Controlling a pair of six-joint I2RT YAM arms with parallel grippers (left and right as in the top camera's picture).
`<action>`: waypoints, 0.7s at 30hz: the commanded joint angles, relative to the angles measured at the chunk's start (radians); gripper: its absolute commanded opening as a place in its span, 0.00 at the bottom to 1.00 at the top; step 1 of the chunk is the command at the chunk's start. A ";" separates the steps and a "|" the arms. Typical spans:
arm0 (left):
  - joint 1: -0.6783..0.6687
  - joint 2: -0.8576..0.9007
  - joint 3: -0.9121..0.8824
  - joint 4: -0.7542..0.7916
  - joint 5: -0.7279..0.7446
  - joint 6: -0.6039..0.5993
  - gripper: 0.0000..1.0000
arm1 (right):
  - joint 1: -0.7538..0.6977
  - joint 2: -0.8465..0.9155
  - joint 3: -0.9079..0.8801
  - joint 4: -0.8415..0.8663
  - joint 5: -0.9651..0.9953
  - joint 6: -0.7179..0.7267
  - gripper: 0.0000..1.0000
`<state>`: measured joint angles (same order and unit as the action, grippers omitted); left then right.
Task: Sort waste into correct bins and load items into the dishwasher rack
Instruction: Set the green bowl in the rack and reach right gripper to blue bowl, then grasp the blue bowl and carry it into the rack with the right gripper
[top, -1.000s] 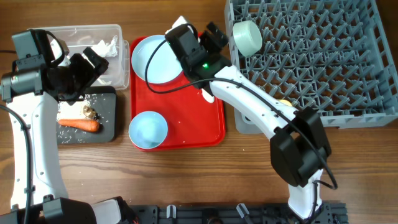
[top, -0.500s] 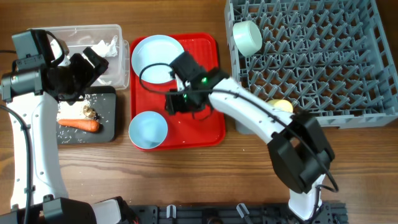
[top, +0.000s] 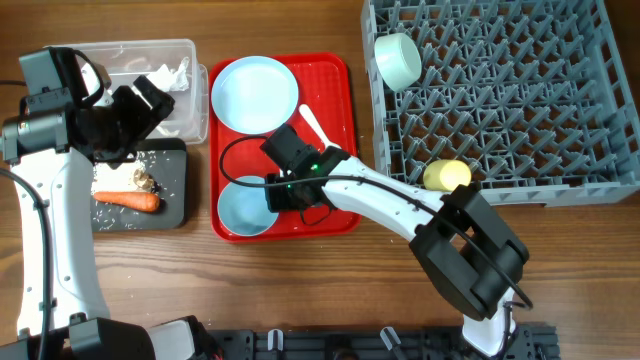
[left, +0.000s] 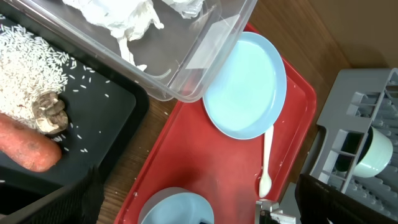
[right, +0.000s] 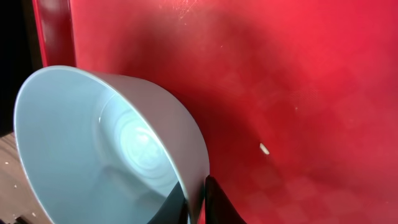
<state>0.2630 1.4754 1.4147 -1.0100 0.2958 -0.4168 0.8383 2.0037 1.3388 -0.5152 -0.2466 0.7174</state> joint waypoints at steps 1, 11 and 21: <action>0.006 -0.006 0.005 0.002 -0.006 0.001 1.00 | 0.003 -0.010 -0.004 -0.006 0.055 0.006 0.04; 0.006 -0.006 0.005 0.003 -0.006 0.001 1.00 | -0.114 -0.409 0.006 -0.099 0.415 -0.089 0.04; 0.006 -0.006 0.005 0.002 -0.006 0.001 1.00 | -0.163 -0.561 0.005 -0.185 1.540 -0.609 0.04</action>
<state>0.2630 1.4754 1.4147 -1.0096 0.2958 -0.4168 0.6998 1.4078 1.3376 -0.7029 1.0714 0.3351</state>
